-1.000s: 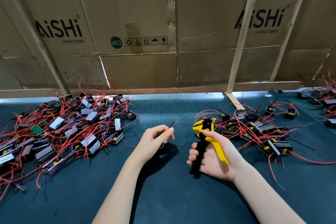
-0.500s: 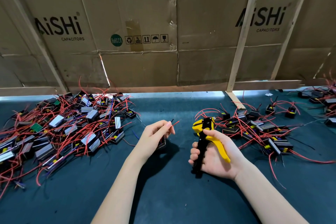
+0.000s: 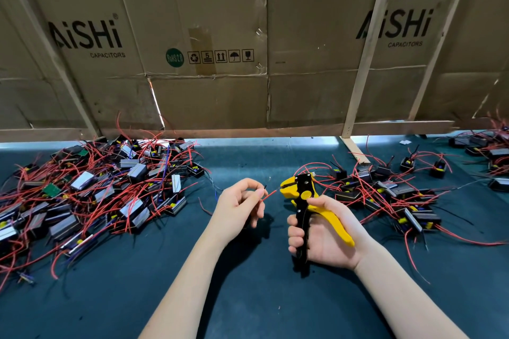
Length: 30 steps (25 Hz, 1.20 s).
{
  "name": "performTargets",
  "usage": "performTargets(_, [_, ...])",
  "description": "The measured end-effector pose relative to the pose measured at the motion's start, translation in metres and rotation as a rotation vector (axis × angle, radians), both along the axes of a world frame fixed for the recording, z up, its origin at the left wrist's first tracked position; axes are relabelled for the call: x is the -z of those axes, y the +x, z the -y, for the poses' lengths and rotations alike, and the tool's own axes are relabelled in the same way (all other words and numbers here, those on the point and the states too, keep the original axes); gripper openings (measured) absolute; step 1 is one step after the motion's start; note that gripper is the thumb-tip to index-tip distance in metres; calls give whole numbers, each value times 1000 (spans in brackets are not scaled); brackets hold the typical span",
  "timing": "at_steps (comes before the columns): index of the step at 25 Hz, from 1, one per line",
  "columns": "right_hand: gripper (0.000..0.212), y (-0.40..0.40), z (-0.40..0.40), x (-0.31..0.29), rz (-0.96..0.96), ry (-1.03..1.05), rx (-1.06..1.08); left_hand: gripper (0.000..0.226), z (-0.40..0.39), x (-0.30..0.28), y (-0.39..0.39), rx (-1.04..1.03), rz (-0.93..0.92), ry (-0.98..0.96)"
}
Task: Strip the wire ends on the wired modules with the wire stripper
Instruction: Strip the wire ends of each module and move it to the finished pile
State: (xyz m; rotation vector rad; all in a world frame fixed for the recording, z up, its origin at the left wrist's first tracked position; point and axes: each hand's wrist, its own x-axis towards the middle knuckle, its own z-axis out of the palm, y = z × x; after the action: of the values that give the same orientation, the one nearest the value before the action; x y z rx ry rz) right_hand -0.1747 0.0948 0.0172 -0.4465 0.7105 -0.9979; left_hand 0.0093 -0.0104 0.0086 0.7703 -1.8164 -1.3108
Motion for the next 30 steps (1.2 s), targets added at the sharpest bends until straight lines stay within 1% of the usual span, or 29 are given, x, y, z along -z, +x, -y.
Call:
performTargets(4, [40, -4, -1, 0, 63, -71, -132, 15, -2, 1, -3, -34, 69, -59])
performTargets(7, [38, -9, -1, 4, 109, -95, -175, 15, -4, 2, -3, -73, 98, -114])
performTargets(12, [36, -13, 0, 8, 96, -124, -210, 15, -3, 4, -3, -114, 117, -146])
performTargets(17, [36, -13, 0, 7, 10, -157, -229, 15, -3, 3, -3, -109, 129, -150])
performTargets(21, [38, -13, 0, 5, -28, -135, -235, 16, -4, 1, -4, -99, 124, -146])
performTargets(26, [47, -10, -1, 1, -200, -120, -196, 16, -3, 0, -1, -85, 101, -124])
performTargets(30, [47, -1, -3, -4, -319, -85, -139, 16, -2, 2, 0, -96, 122, -135])
